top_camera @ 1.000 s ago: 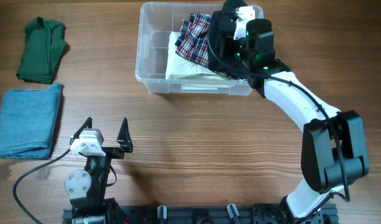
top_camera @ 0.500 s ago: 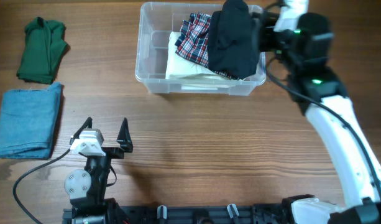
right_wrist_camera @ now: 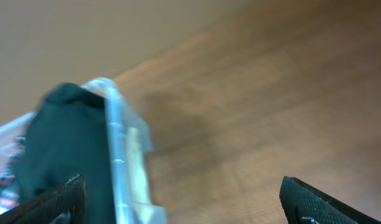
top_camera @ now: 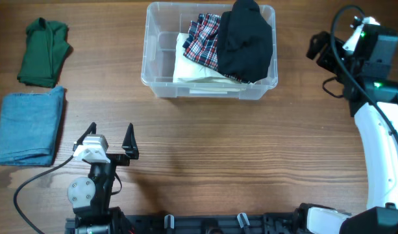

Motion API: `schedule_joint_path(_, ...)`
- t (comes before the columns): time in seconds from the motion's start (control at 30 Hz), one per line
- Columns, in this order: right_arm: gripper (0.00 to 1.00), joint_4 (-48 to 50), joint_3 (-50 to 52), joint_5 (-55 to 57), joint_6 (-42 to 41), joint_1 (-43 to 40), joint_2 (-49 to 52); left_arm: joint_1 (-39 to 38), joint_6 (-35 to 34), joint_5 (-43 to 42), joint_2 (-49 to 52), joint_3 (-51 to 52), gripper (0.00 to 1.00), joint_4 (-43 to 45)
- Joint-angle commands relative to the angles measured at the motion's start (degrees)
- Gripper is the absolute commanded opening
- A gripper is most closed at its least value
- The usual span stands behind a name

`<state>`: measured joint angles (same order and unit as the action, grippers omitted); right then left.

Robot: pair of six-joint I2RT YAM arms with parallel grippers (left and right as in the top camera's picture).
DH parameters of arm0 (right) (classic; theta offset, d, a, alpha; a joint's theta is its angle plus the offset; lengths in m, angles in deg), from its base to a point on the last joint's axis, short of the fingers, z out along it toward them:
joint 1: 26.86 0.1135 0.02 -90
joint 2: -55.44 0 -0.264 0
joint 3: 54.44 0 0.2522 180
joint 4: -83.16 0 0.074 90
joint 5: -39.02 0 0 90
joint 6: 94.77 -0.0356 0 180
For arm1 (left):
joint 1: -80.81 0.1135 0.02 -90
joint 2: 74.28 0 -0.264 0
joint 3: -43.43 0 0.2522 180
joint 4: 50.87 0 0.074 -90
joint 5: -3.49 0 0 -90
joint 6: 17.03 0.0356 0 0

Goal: Pack container
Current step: 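Lift the right gripper out of the container and retract it right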

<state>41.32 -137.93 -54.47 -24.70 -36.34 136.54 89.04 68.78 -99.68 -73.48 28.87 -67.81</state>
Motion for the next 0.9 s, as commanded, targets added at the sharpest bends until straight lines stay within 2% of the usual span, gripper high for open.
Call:
schedule_joint_path(0.0, 1.0, -2.1, 0.0, 3.96, -1.11, -2.12, 1.68, 0.26, -0.74, 0.59, -0.42, 0.48, 1.0, 0.0)
schedule_joint_path(0.63, 1.0, -5.6, 0.07, 3.91, -1.16, -2.49, 3.89, 0.26, -0.76, -0.98, -0.42, 0.48, 1.0, 0.87)
schedule_joint_path(0.87, 1.0, -5.62, 0.07, 3.91, -1.16, -2.49, 3.89, 0.26, -0.81, -7.48, -0.42, 0.39, 1.0, 0.85)
